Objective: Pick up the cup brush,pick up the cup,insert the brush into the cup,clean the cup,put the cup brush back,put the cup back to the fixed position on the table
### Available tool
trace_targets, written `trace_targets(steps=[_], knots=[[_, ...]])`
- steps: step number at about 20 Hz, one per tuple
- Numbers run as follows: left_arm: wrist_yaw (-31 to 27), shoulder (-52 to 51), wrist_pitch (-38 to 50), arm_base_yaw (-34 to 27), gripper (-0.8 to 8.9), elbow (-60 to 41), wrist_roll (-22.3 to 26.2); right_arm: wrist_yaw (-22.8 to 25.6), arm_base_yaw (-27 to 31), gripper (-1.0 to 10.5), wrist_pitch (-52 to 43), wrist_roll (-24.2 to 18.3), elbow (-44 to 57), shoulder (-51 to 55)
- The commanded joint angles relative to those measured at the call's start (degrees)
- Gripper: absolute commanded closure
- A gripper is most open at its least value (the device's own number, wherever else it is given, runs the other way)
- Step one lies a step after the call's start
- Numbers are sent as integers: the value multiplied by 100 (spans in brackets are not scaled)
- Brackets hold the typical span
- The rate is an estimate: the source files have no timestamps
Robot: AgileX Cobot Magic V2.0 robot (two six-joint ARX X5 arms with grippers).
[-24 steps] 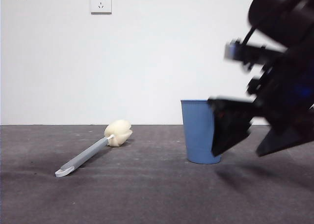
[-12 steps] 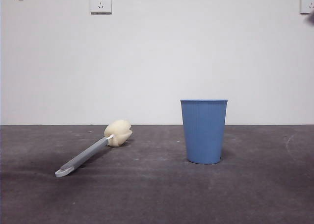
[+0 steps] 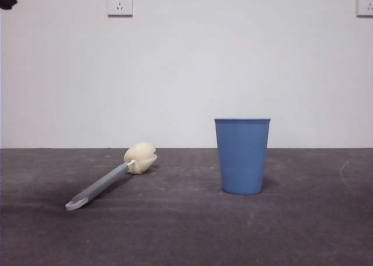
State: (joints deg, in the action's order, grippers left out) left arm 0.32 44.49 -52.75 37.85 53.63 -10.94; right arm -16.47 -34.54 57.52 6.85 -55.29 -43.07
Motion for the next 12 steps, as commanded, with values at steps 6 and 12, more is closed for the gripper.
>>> trace_targets(steps=[6, 12], knots=[[-26, -11, -20, 4, 818, -28, 66, 28, -11, 946, 0, 256, -4, 11], [-26, -11, 4, 4, 817, -28, 66, 31, -11, 946, 0, 256, -4, 11]])
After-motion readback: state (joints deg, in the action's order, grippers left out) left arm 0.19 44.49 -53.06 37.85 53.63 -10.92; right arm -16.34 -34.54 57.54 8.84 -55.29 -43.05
